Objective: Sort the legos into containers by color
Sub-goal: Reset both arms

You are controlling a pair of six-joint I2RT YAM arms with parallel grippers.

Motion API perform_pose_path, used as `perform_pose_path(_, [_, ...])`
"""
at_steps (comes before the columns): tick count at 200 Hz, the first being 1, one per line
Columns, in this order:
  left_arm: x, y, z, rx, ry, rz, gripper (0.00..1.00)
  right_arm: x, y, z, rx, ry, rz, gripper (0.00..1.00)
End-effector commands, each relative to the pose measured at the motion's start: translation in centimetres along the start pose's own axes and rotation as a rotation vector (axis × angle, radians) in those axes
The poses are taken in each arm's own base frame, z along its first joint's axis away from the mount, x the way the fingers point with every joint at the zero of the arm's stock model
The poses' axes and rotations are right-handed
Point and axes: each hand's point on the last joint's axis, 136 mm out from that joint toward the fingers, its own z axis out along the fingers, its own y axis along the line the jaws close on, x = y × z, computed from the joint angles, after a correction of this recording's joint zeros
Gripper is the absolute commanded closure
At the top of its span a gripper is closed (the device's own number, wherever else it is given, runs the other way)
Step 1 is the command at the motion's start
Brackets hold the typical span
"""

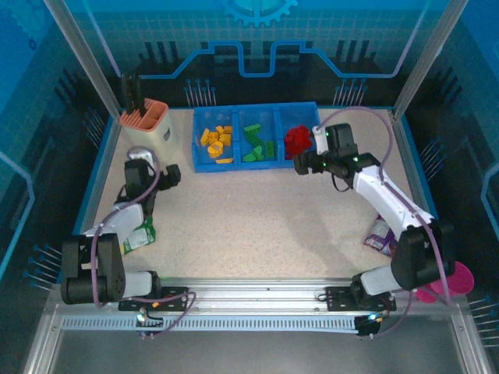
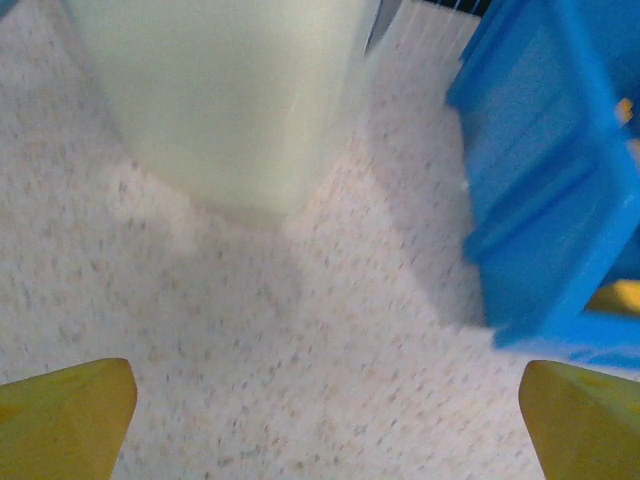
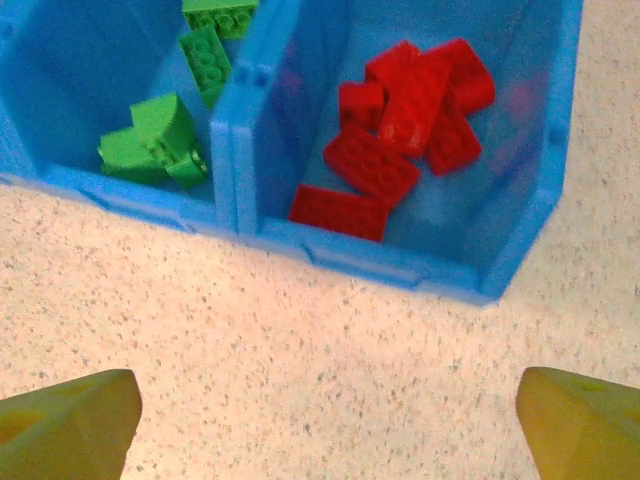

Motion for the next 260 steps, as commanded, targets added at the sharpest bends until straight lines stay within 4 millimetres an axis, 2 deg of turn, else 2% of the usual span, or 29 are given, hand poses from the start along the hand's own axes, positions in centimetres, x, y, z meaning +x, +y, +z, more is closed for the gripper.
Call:
perform_pose_path(1, [-3.0,-0.7,-0.5,0.056,-0.206,-0.005,0.01,0.8,-1.2,-1.0,0.069,-0.082,-0.001,0.00])
perform_pose_path(15, [-1.8,-1.4,0.2,0.107,-0.202,0.001,0.01,1.5,-2.3,-1.3,0.129,-0.125,0.005,0.00])
perform_pose_path(21, [-1.4,-1.6,0.4,0.119,-0.205,0.015,0.01,2.7,-2.6,-1.0,0.137,-0.124,0.009,0.00])
perform_pose_path(55, [0.0,-3.4,-0.2,0.124,-0.316,0.142,0.01,4.2,-1.7,0.3,0.087,-0.291,-0.088,0.00])
perform_pose_path(68, [1.0,-4.0,0.0,0.102,-0.363,0.191,0.01,3.6,-2.1,-0.1,0.104,-0.372,-0.107,0.00])
perform_pose_path(74, [0.7,-4.2,-0.1,0.077,-0.411,0.218,0.01,3.2,-2.4,-0.3,0.117,-0.413,-0.119,0.00])
perform_pose_path(84, [1.4,-4.1,0.0,0.044,-0.373,0.223,0.01,3.5,-2.6,-0.3,0.121,-0.460,-0.148,0.00])
perform_pose_path(103, [1.0,-4.8,1.1,0.052,-0.334,0.250,0.01,4.5,-3.4,0.8,0.135,-0.458,-0.162,0.00])
perform_pose_path(124, [0.8,-3.9,2.1,0.041,-0.262,0.200,0.01,5.2,-3.8,1.7,0.156,-0.502,-0.172,0.00])
perform_pose_path(150, [0.7,-3.8,2.2,0.045,-0.259,0.194,0.00,5.1,-4.8,1.5,0.220,-0.562,-0.189,0.00])
perform_pose_path(172, [0.7,-3.8,2.2,0.045,-0.260,0.194,0.01,6.7,-6.8,3.0,0.230,-0.568,-0.100,0.00])
perform_pose_path(180, [0.8,-3.8,2.2,0.044,-0.258,0.195,0.01,6.5,-7.4,3.0,0.243,-0.597,-0.088,0.00])
perform_pose_path(189, [0.8,-3.8,2.2,0.045,-0.259,0.197,0.00,7.1,-7.7,3.7,0.235,-0.524,-0.064,0.00])
perform_pose_path(207, [0.8,-4.0,2.1,0.041,-0.263,0.206,0.00,6.2,-8.2,4.9,0.202,-0.458,-0.040,0.00])
perform_pose_path(219, [0.8,-4.0,2.1,0.043,-0.262,0.205,0.01,6.1,-8.9,4.9,0.188,-0.457,0.000,0.00])
perform_pose_path(260, [0.8,-4.0,2.1,0.042,-0.263,0.205,0.01,6.2,-8.7,4.9,0.184,-0.454,-0.011,0.00])
